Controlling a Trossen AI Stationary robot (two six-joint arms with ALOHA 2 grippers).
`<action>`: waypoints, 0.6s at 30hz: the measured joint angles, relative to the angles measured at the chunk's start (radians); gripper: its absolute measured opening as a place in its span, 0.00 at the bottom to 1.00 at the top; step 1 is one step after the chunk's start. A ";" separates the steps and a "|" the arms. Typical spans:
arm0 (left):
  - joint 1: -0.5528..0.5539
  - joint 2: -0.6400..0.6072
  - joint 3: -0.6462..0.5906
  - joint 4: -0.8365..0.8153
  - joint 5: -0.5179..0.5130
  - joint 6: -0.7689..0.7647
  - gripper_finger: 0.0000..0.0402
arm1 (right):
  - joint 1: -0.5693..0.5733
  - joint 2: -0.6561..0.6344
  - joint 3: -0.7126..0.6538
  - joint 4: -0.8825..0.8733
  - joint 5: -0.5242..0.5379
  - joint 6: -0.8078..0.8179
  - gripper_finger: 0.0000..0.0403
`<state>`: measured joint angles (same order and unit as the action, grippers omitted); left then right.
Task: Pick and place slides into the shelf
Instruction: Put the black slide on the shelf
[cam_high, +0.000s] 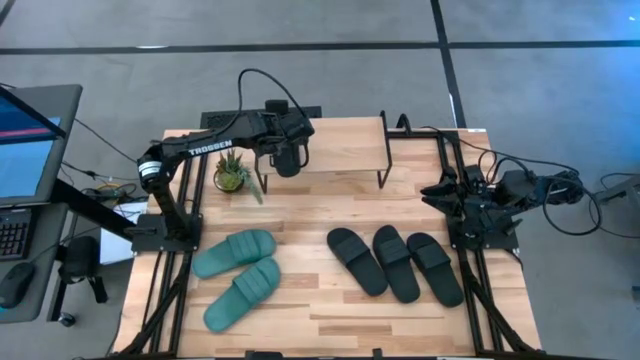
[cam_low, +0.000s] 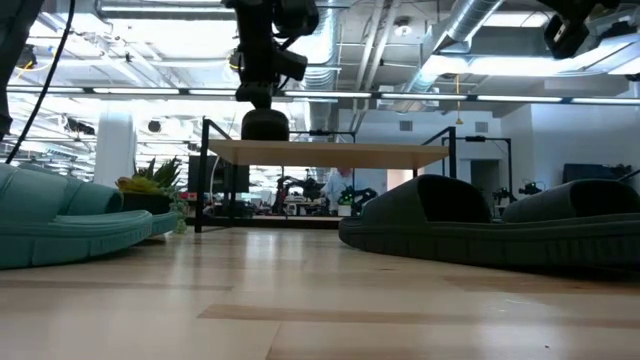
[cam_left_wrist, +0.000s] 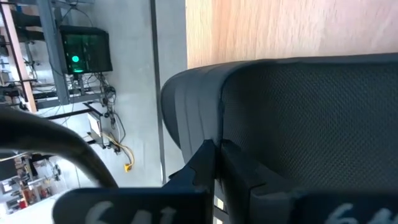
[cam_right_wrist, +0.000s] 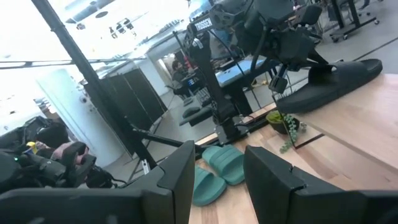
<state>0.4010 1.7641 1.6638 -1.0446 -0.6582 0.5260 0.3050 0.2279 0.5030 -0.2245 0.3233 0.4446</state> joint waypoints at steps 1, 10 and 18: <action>0.001 0.000 0.000 -0.005 0.000 0.007 0.00 | 0.000 0.000 0.000 0.000 0.000 0.000 0.31; 0.000 0.000 0.000 -0.063 -0.008 0.024 0.00 | 0.000 0.000 0.000 0.000 0.000 0.000 0.31; -0.001 0.000 0.000 -0.068 -0.011 0.121 0.00 | 0.000 0.000 0.000 0.000 0.000 0.000 0.31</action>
<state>0.4000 1.7641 1.6638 -1.1124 -0.6695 0.6470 0.3050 0.2279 0.5030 -0.2245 0.3229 0.4442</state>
